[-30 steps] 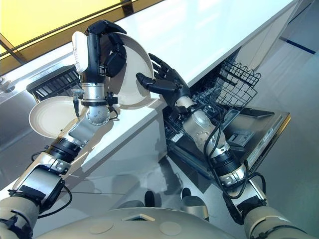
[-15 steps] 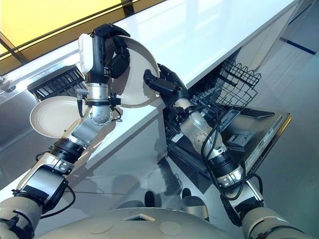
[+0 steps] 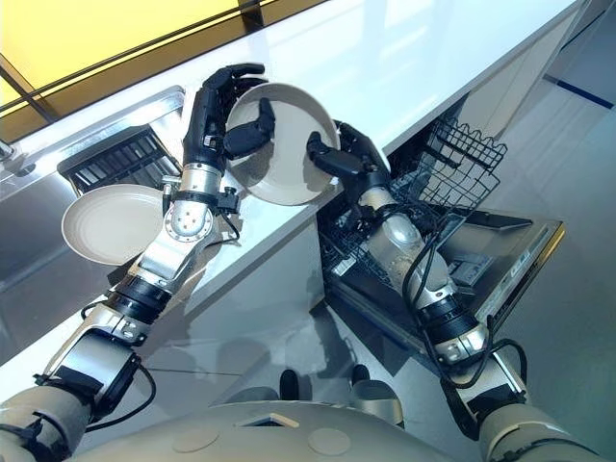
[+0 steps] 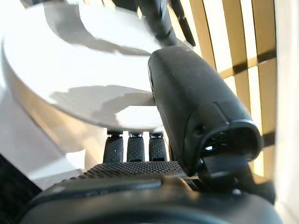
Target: Pick up plates and place into dishwasher.
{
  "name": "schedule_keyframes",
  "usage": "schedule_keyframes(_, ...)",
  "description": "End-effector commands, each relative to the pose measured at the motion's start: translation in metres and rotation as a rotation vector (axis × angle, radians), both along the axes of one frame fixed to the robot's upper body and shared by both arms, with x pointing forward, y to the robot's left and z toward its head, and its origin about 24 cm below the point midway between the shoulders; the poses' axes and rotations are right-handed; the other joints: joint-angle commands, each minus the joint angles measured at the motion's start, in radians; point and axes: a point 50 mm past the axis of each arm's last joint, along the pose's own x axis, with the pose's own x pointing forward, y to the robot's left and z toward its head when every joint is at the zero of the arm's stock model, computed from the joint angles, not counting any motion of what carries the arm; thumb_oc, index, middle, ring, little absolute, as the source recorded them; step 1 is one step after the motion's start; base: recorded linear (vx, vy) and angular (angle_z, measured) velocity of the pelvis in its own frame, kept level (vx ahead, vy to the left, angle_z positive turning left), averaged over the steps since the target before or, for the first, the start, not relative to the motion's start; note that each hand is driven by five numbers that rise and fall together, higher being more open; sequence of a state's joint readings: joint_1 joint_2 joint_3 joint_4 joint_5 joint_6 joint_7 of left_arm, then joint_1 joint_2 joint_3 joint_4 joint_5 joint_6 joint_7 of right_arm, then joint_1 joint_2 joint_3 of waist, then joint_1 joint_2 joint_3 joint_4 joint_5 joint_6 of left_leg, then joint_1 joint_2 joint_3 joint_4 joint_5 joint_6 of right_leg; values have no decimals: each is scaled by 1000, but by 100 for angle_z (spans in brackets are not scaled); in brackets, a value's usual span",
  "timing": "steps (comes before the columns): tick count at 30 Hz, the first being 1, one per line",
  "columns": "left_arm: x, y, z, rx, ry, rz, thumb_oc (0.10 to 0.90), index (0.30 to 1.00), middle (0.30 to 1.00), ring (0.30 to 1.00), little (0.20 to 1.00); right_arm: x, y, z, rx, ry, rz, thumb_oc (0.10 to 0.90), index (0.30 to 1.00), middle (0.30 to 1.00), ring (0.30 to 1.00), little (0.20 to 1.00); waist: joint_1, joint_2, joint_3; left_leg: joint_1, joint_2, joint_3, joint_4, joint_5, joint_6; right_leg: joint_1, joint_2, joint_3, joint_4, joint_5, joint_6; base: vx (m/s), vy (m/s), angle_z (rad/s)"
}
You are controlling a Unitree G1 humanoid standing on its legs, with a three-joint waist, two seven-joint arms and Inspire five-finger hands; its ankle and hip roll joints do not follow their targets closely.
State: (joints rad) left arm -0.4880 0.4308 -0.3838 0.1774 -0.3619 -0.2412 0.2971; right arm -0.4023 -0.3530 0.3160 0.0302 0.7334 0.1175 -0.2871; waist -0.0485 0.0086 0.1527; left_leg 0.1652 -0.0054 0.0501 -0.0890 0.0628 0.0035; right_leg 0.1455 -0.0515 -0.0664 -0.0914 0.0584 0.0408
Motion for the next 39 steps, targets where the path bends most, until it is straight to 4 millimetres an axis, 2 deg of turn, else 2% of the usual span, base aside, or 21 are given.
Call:
schedule_keyframes(1, 2, -25, 48, -110, -157, -142, 800, 900, 900, 900, 900, -1, 16, 114, 109, -512, 36, 100, 300, 300, 300, 200, 6, 31, -85, 0, -45, -42, 2, -116, 33, -27, 76, -15, 89, -148, 7, 0, 0, 0)
schedule_keyframes(3, 1, -14, 67, -102, -224, -99, 800, 900, 900, 900, 900, 1, 5, 124, 88, -547, -25, 100, 300, 300, 300, 200, 8, 32, -87, -2, -45, -45, 2, -116, 31, -26, 75, -16, 87, -148, 6, 0, 0, 0)
schedule_keyframes(6, 1, -4, 82, -89, -274, -65, 800, 900, 900, 900, 900, 2, -5, 131, 72, -575, -69, 100, 300, 300, 300, 200, 9, 34, -89, -4, -46, -49, 2, -115, 31, -25, 76, -18, 85, -147, 5, 0, 0, 0)
schedule_keyframes(12, 1, 18, 101, -69, -337, 19, 800, 900, 900, 900, 900, 3, -26, 146, 2, -645, -193, 100, 300, 300, 300, 200, 11, 39, -92, -4, -46, -53, 2, -117, 26, -19, 74, -23, 79, -148, 4, -5, 4, 1)
schedule_keyframes(15, 1, 25, 104, -52, -347, 42, 800, 900, 900, 900, 900, 3, -39, 153, -54, -694, -287, 100, 300, 300, 300, 200, 12, 40, -93, -4, -46, -54, 2, -118, 25, -17, 75, -23, 78, -149, 4, -8, 12, 6)
schedule_keyframes(17, 2, 31, 104, -31, -348, 64, 800, 900, 900, 900, 900, 1, -54, 162, -132, -765, -423, 100, 300, 300, 300, 200, 13, 41, -95, -3, -46, -57, 2, -119, 24, -16, 76, -20, 76, -148, 4, -1, 14, 5)
schedule_keyframes(19, 2, 42, 106, 11, -340, 90, 800, 900, 900, 900, 900, -6, -81, 178, -292, -883, -662, 100, 300, 300, 300, 200, 15, 41, -97, -4, -47, -61, 2, -120, 23, -14, 79, -15, 75, -150, 5, -7, 11, 4)
schedule_keyframes(20, 2, 43, 106, 19, -338, 96, 800, 900, 900, 900, 900, -7, -85, 182, -332, -905, -713, 100, 300, 300, 300, 200, 16, 42, -96, -7, -46, -61, 2, -115, 22, -17, 80, -14, 77, -146, 5, 4, 6, 5)
schedule_keyframes(22, 3, 56, 103, 79, -318, 128, 800, 900, 900, 900, 900, -11, -115, 191, -524, -943, -934, 100, 300, 300, 300, 200, 22, 41, -98, -7, -47, -64, 2, -115, 21, -16, 82, -12, 80, -149, 6, 4, 2, 16)
schedule_keyframes(23, 2, 62, 101, 96, -310, 137, 800, 900, 900, 900, 900, -12, -124, 193, -579, -931, -982, 100, 300, 300, 300, 200, 24, 41, -97, -7, -48, -66, 2, -114, 21, -16, 82, -11, 81, -150, 7, 0, 1, 15)
schedule_keyframes(27, -1, 88, 94, 179, -274, 202, 800, 900, 900, 900, 900, -14, -172, 188, -860, -800, -1181, 100, 300, 300, 300, 200, 32, 39, -97, -5, -50, -75, 2, -116, 20, -12, 81, -14, 84, -156, 10, 29, -1, 8)
schedule_keyframes(31, -9, 116, 88, 228, -238, 273, 800, 900, 900, 900, 900, -19, -215, 176, -1082, -618, -1262, 100, 300, 300, 300, 200, 41, 40, -90, -3, -49, -80, 2, -110, 17, -13, 77, -27, 95, -160, 11, 52, -1, 3)
schedule_keyframes(35, -16, 135, 81, 252, -212, 328, 800, 900, 900, 900, 900, -25, -238, 162, -1254, -503, -1282, 100, 300, 300, 300, 200, 48, 42, -77, 1, -46, -85, 2, -105, 15, -16, 73, -38, 115, -168, 9, 64, -2, 1)
schedule_keyframes(39, -22, 146, 75, 263, -204, 369, 800, 900, 900, 900, 900, -28, -254, 143, -1310, -358, -1264, 100, 300, 300, 300, 200, 52, 45, -59, -1, -47, -92, 2, -99, 14, -25, 67, -47, 138, -175, 8, 53, -3, 7)
